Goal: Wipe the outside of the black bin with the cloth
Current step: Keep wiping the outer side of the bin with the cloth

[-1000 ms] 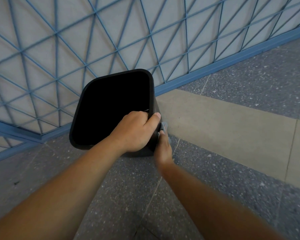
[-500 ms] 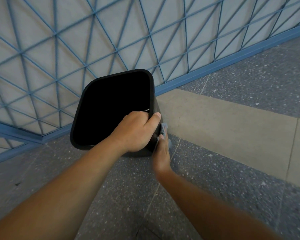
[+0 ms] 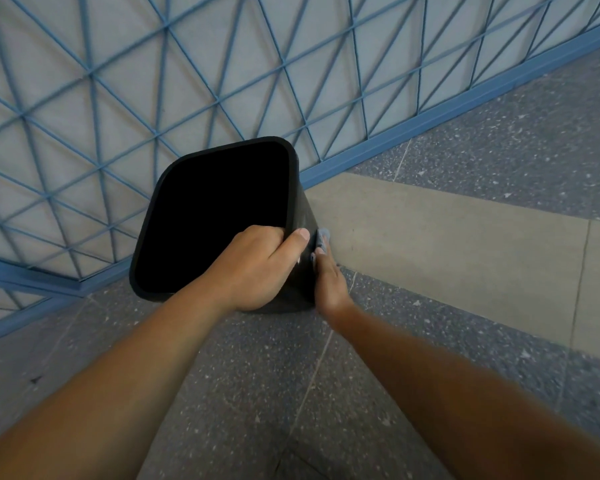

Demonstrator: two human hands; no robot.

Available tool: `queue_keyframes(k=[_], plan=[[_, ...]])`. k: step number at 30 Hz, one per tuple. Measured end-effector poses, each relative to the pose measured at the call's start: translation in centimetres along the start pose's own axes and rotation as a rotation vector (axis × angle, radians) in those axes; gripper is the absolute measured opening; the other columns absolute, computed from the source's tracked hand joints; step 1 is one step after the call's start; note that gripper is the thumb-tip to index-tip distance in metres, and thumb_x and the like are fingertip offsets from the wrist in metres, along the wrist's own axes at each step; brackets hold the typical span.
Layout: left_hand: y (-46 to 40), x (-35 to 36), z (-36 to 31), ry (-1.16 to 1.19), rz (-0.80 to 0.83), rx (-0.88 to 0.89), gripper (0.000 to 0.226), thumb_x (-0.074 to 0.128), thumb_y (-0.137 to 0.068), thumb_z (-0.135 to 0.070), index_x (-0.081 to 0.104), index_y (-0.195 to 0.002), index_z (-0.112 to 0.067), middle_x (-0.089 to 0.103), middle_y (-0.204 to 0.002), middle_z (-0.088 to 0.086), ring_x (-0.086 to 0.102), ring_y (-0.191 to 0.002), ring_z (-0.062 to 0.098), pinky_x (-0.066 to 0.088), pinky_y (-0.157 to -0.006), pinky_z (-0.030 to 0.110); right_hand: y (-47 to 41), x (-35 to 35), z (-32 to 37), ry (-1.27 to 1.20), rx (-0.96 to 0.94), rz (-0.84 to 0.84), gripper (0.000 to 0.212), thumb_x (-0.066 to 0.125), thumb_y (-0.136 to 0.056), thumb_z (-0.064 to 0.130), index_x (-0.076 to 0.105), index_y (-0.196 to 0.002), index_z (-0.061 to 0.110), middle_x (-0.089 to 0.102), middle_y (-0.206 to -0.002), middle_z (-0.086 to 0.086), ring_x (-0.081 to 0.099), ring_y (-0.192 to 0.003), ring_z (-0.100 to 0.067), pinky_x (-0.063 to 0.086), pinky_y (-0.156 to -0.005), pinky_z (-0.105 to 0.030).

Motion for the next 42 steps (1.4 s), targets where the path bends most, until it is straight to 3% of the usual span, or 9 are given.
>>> queue_keyframes(k=[3,6,9,13,18,23,31,38,42], plan=[[0.4,0.0,0.4,0.019,0.021,0.014,0.056,0.040,-0.102,-0.047,0.048,-0.052,-0.023,0.047,-0.049,-0.006,0.047,-0.049,0.009,0.041,-0.059,0.039,-0.2,-0.1,1.4,-0.036,0.059,0.004,0.083,0.037,-0.094,0.060,0.037,-0.164,0.015,0.039,-0.170,-0.008,0.035,-0.159,-0.024,0.024,-0.134,-0.045],[0.6,-0.1,0.2,0.031,0.015,0.009,0.060,0.032,-0.100,-0.056,0.046,-0.052,-0.023,0.046,-0.046,-0.009,0.047,-0.047,0.007,0.041,-0.058,0.039,-1.1,-1.1,1.8,-0.095,0.159,-0.023,0.061,0.041,-0.111,0.046,0.045,-0.158,0.008,0.050,-0.159,-0.017,0.046,-0.150,-0.032,0.036,-0.119,-0.034],[0.8,-0.4,0.0,0.059,-0.018,-0.017,0.064,0.024,-0.094,-0.063,0.037,-0.047,-0.020,0.038,-0.040,-0.007,0.040,-0.040,0.008,0.039,-0.055,0.043,-1.2,-1.8,3.5,-0.183,0.199,-0.061,0.065,0.045,-0.108,0.052,0.049,-0.156,0.009,0.053,-0.156,-0.020,0.050,-0.144,-0.038,0.038,-0.124,-0.047],[1.4,-0.4,-0.7,-0.032,-0.069,-0.020,0.066,0.018,-0.095,-0.058,0.044,-0.049,-0.018,0.045,-0.042,-0.002,0.048,-0.041,0.015,0.041,-0.049,0.041,-2.7,-2.6,6.1,-0.244,0.101,-0.156,0.108,0.056,-0.063,0.077,0.060,-0.147,0.009,0.064,-0.142,-0.022,0.060,-0.134,-0.038,0.042,-0.122,-0.055],[1.5,-0.4,-1.4,-0.308,-0.186,-0.102,0.059,0.016,-0.101,-0.054,0.050,-0.066,-0.022,0.055,-0.061,-0.002,0.054,-0.058,0.016,0.037,-0.055,0.033,-0.3,-0.1,10.9,-0.064,-0.124,0.166,0.051,0.038,-0.113,0.032,0.048,-0.155,0.004,0.050,-0.159,-0.017,0.048,-0.145,-0.027,0.041,-0.114,-0.029],[2.1,0.2,-1.0,-0.135,-0.238,-0.097,0.050,0.020,-0.101,-0.056,0.050,-0.074,-0.026,0.058,-0.069,-0.003,0.063,-0.074,0.025,0.049,-0.069,0.042,-0.4,2.2,9.5,-0.102,-0.227,0.313,0.038,0.034,-0.114,0.029,0.035,-0.132,0.062,0.011,-0.173,0.015,0.000,-0.167,-0.017,0.004,-0.137,-0.046],[2.3,-0.1,-0.6,-0.175,-0.151,0.003,0.055,0.020,-0.096,-0.067,0.047,-0.070,-0.026,0.052,-0.060,-0.005,0.057,-0.059,0.018,0.048,-0.062,0.043,-2.3,1.7,8.8,0.159,-0.299,0.253,0.058,0.026,-0.091,0.087,0.035,-0.146,0.072,0.032,-0.169,0.014,0.016,-0.162,-0.014,0.002,-0.135,-0.055],[2.3,0.1,-0.4,-0.239,-0.111,0.008,0.058,0.020,-0.091,-0.069,0.056,-0.089,-0.024,0.064,-0.074,-0.003,0.064,-0.070,0.018,0.052,-0.070,0.045,-0.2,2.2,8.7,0.081,-0.293,0.198,0.059,0.028,-0.112,0.043,0.026,-0.167,0.023,0.024,-0.176,0.000,0.015,-0.165,-0.018,0.008,-0.137,-0.046],[2.1,0.0,-0.3,-0.239,-0.119,-0.006,0.053,0.020,-0.097,-0.058,0.053,-0.083,-0.020,0.062,-0.073,0.001,0.062,-0.071,0.024,0.050,-0.072,0.049,0.5,2.4,7.9,0.099,-0.292,0.209,0.080,0.027,-0.094,0.062,0.029,-0.167,0.027,0.029,-0.175,-0.002,0.017,-0.165,-0.024,0.011,-0.136,-0.050]])
Point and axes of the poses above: each hand's wrist, its own y-axis away from the middle knuckle, its own x-axis out of the palm, z = x × y, the point moved 4 cm from there along -y, towards the middle knuckle
